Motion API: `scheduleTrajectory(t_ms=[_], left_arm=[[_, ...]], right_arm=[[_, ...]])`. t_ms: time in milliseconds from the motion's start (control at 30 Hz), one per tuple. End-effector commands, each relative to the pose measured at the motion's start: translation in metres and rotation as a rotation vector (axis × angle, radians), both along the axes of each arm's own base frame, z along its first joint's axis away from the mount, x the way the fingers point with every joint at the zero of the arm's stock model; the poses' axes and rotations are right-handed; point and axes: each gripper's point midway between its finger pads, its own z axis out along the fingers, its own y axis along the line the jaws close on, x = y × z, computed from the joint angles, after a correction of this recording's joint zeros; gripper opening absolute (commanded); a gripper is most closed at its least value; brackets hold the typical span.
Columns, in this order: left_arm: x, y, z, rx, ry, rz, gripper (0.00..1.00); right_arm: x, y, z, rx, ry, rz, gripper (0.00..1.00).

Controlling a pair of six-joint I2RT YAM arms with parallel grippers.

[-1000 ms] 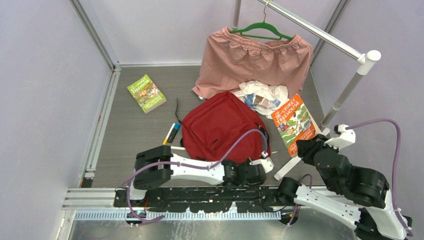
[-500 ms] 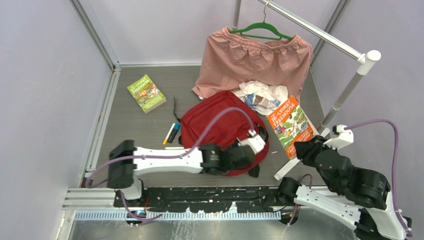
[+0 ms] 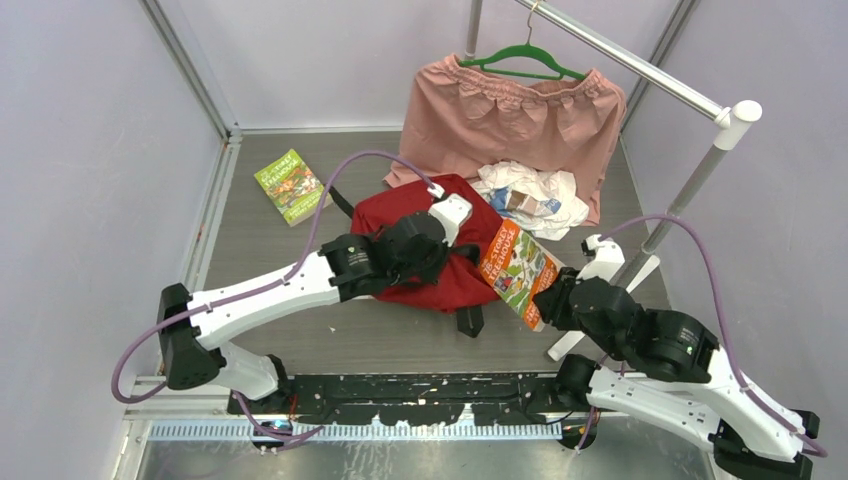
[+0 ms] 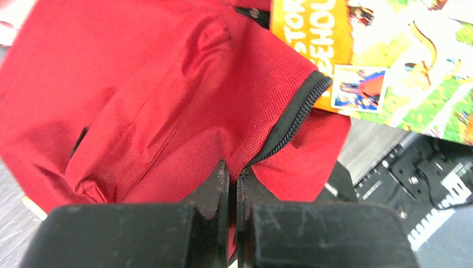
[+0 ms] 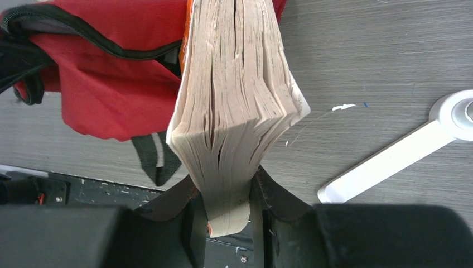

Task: Pack the student bag
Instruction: Place the book in the student bag.

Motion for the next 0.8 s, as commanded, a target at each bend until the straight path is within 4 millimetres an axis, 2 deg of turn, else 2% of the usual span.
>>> scheduleTrajectory(t_ms=[0, 167, 267, 400, 633, 767], left_arm=[[-0.024, -0.028, 0.0, -0.076, 0.088, -0.148, 0.0], [-0.041, -0.027, -0.057, -0.012, 0.206, -0.182, 0.0], [-0.052, -0.026, -0.077, -0.004, 0.266, -0.202, 0.0], [-0.061, -0.029, -0.084, -0.007, 0.311, -0.237, 0.01], [-0.058, -0.032, -0.076, -0.006, 0.295, -0.241, 0.28], [-0.058, -0.035, -0.08, -0.003, 0.303, -0.245, 0.29]], right_arm=[[0.012, 0.016, 0.033, 0.121, -0.099, 0.009, 0.01], [0.014, 0.001, 0.038, 0.092, -0.128, -0.04, 0.01], [0.014, -0.003, 0.036, 0.08, -0.126, -0.053, 0.01], [0.015, -0.002, 0.034, 0.081, -0.124, -0.053, 0.01], [0.016, 0.003, 0.033, 0.073, -0.118, -0.044, 0.01], [0.017, 0.001, 0.033, 0.072, -0.123, -0.051, 0.01]])
